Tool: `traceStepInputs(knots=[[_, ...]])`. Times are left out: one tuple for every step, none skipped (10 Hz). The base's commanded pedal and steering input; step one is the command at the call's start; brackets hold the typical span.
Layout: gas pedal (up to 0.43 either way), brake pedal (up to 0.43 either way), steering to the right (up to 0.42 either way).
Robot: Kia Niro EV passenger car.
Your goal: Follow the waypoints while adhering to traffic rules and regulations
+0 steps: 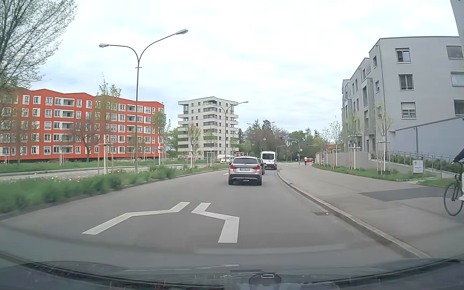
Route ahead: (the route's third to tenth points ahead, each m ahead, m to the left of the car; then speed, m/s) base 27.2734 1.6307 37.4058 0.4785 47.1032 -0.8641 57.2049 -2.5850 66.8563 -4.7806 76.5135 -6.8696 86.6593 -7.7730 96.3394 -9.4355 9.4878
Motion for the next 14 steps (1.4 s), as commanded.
traceStepInputs(knots=[[0.087,0.0,0.007],[0.087,0.0,0.008],[0.087,0.0,0.008],[0.087,0.0,0.01],[0.087,0.0,0.013],[0.087,0.0,0.015],[0.087,0.0,0.016],[0.087,0.0,0.016],[0.087,0.0,0.017],[0.087,0.0,0.018],[0.087,0.0,0.018],[0.087,0.0,0.018],[0.098,0.0,0.018],[0.098,0.0,0.018]])
